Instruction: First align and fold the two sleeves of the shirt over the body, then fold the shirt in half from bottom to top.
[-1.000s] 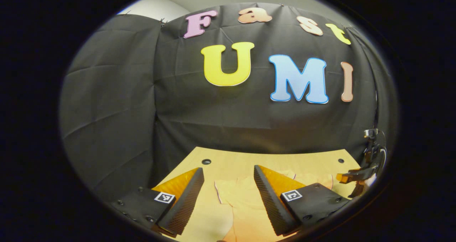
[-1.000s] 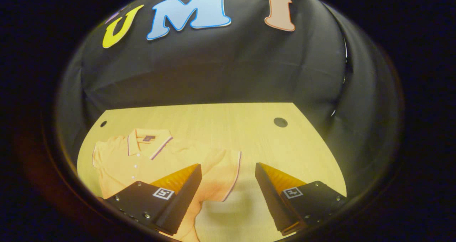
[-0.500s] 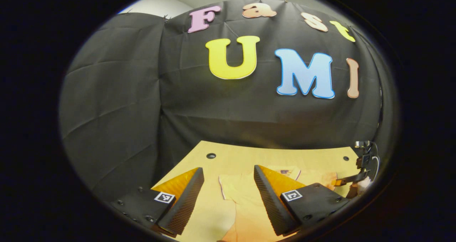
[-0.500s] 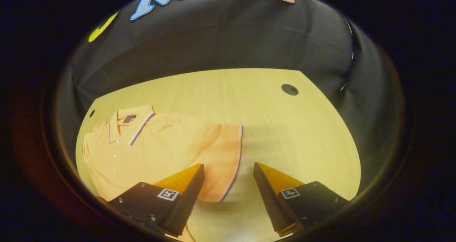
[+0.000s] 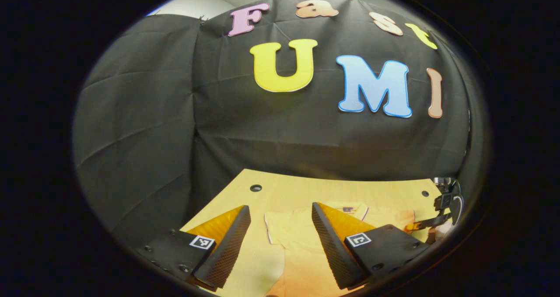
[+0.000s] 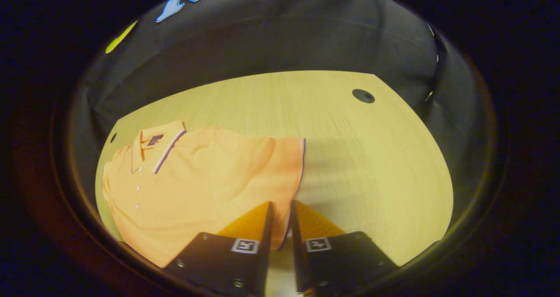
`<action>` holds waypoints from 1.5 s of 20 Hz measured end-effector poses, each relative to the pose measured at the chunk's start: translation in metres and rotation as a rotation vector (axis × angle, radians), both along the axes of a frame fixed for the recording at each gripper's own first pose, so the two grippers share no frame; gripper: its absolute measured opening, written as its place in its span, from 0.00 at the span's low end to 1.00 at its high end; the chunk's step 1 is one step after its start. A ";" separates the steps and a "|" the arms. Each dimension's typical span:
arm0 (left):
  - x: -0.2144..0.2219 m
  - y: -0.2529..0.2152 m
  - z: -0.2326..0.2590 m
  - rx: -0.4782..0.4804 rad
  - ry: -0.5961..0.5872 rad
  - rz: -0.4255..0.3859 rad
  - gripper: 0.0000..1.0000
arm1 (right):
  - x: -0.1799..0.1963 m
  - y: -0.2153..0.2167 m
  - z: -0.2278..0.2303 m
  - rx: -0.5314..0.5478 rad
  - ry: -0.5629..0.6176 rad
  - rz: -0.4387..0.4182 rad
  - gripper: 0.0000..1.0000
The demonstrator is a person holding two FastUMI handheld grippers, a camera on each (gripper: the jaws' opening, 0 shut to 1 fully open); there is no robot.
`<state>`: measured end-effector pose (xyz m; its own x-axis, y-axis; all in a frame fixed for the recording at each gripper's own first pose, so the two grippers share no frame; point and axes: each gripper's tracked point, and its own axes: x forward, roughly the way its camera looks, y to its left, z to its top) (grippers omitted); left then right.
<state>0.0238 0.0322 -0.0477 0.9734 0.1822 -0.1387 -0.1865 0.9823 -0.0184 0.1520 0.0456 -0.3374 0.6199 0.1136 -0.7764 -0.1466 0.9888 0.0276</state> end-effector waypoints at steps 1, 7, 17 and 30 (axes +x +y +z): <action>0.001 -0.003 0.000 -0.001 0.003 -0.005 0.94 | 0.000 0.000 -0.004 -0.002 0.004 -0.001 0.18; 0.004 -0.004 0.000 0.008 0.009 -0.015 0.94 | 0.002 0.004 0.000 0.019 0.005 0.000 0.00; -0.004 0.011 -0.004 0.003 0.012 0.010 0.94 | 0.014 0.049 0.042 -0.010 -0.096 0.100 0.00; -0.024 0.036 -0.007 -0.001 0.012 0.065 0.94 | -0.039 0.175 0.036 -0.035 -0.092 0.431 0.00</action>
